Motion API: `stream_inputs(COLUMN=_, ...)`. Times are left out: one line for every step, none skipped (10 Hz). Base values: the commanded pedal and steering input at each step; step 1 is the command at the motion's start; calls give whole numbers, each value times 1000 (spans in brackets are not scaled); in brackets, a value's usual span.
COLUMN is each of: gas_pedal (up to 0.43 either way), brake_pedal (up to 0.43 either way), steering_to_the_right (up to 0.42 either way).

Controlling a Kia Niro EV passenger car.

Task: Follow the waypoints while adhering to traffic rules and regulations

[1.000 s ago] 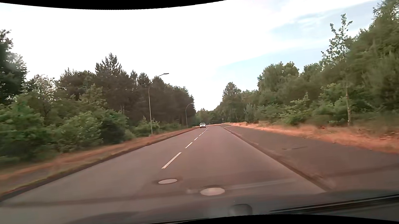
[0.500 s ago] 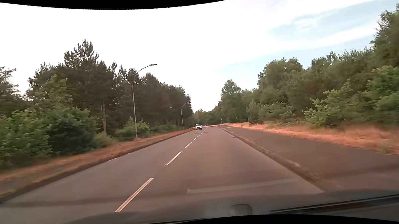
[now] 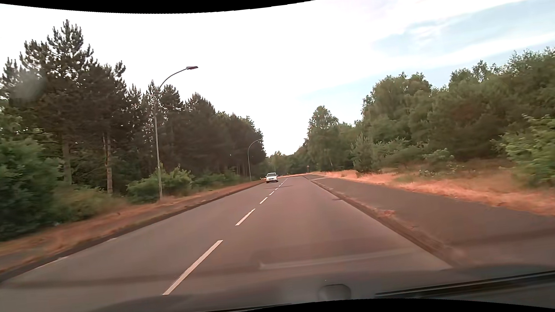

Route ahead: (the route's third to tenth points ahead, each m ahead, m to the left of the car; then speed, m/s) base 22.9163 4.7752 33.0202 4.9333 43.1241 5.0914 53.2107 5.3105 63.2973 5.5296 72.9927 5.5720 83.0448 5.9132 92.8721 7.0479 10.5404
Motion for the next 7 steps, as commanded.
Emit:
stream_inputs(gas_pedal=169, brake_pedal=0, steering_to_the_right=1)
stream_inputs(gas_pedal=169, brake_pedal=0, steering_to_the_right=1)
stream_inputs(gas_pedal=169, brake_pedal=0, steering_to_the_right=1)
stream_inputs(gas_pedal=169, brake_pedal=0, steering_to_the_right=1)
stream_inputs(gas_pedal=177, brake_pedal=0, steering_to_the_right=1)
stream_inputs(gas_pedal=177, brake_pedal=0, steering_to_the_right=1)
stream_inputs(gas_pedal=177, brake_pedal=0, steering_to_the_right=1)
